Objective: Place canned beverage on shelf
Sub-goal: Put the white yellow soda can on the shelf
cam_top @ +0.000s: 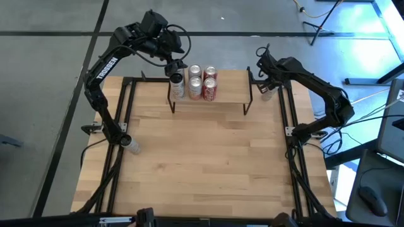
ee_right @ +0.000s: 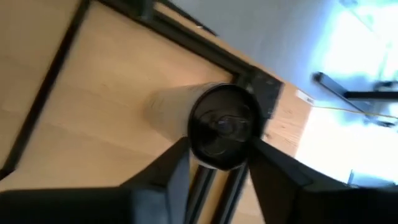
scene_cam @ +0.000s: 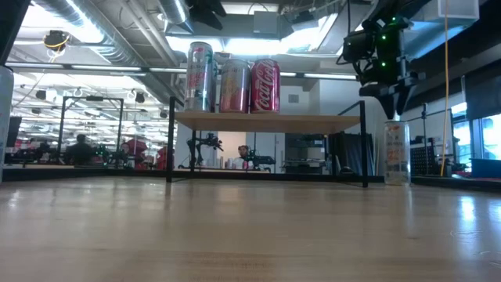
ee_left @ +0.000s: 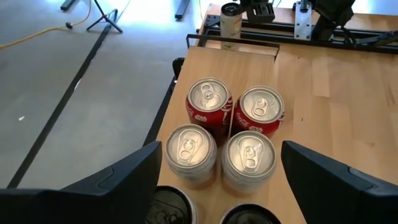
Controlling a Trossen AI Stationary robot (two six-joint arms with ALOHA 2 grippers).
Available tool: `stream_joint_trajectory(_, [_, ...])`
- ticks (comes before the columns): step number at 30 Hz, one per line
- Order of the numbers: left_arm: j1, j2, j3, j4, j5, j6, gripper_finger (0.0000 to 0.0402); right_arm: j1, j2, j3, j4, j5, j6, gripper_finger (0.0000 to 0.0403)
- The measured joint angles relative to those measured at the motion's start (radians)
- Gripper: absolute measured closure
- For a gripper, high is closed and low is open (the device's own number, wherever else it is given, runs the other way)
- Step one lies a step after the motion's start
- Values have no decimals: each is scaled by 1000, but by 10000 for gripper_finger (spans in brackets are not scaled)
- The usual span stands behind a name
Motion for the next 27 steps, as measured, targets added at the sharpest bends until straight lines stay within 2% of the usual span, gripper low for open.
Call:
stream_joint_trajectory(3, [0,0,0,-13,0,0,85,0,-1,0,-22,53,25,208])
stream_joint_trajectory(5, [0,0,0,-21,1,0,85,0,-1,1,-22,52,44,183])
stream_joint_trajectory(12, [-7,0,0,-32,8,7,85,-1,-2,1,-29,-94,92,126])
stream_joint_trajectory(20, [-7,0,0,-37,8,7,85,-1,-2,1,-28,-70,102,109])
stream_joint_trajectory(25, [-7,0,0,-44,8,-1,85,0,-2,2,-25,-100,104,109])
stream_joint_trajectory(27, [-7,0,0,-47,2,-1,85,-1,-2,18,-19,-147,122,109])
